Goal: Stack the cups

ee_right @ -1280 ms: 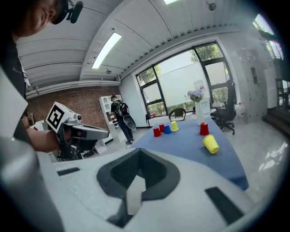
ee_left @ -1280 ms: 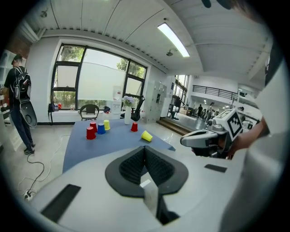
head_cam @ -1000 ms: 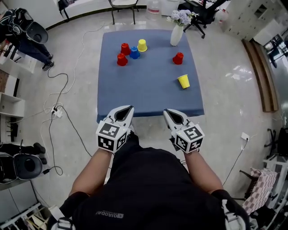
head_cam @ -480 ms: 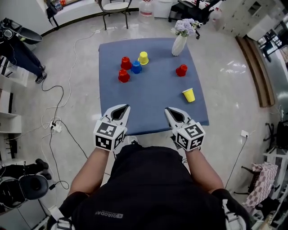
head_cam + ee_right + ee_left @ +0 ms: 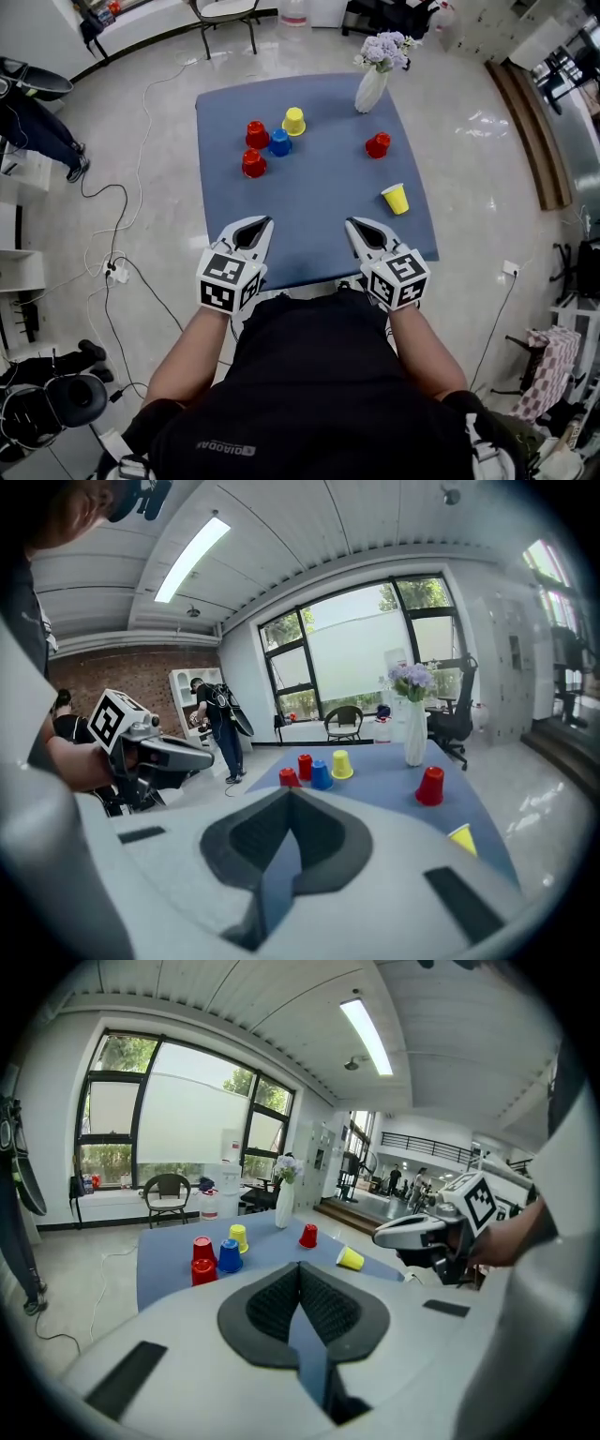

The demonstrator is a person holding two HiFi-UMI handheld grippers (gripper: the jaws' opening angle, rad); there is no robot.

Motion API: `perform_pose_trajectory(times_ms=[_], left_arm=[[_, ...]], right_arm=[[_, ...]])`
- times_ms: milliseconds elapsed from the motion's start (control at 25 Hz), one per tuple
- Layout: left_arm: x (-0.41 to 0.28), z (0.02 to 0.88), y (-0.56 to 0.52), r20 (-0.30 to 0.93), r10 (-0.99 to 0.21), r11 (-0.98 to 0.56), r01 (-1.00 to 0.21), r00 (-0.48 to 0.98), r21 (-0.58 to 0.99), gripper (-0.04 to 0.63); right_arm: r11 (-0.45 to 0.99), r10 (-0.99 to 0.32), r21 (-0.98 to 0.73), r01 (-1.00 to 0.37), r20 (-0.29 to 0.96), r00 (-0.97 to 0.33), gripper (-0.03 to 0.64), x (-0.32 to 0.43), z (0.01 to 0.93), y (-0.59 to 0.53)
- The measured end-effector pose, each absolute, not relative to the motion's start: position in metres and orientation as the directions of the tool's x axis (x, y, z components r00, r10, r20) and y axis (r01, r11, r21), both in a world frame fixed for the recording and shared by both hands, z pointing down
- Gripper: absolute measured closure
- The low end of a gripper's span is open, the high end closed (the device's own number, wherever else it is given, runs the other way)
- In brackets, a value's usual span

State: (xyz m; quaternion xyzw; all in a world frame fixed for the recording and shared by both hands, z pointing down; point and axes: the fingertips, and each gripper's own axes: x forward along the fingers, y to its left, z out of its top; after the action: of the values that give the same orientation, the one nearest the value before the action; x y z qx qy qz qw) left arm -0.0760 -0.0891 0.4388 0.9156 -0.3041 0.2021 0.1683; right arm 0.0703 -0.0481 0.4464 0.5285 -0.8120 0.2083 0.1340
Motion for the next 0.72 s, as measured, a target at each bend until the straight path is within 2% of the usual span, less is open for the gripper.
perform_pose_trajectory(times_ms=[520,720], left_arm=[[-0.04,0.441,-0.09,0.474,-0.578,-0.659,-0.722,0.664,0.208,0.592],[-0.037,0.451,-0.091,0.484,-0.581,-0.604,-0.745,0.655,0.284,0.592]], right_arm=[[0.445,-0.748,-0.177,-0.878,0.466,-0.473,0.615,0.124,0.453,-0.072],[0.432,-0.749,-0.185,-0.883,0.472,-0.465,0.615,0.144,0.462,-0.078]])
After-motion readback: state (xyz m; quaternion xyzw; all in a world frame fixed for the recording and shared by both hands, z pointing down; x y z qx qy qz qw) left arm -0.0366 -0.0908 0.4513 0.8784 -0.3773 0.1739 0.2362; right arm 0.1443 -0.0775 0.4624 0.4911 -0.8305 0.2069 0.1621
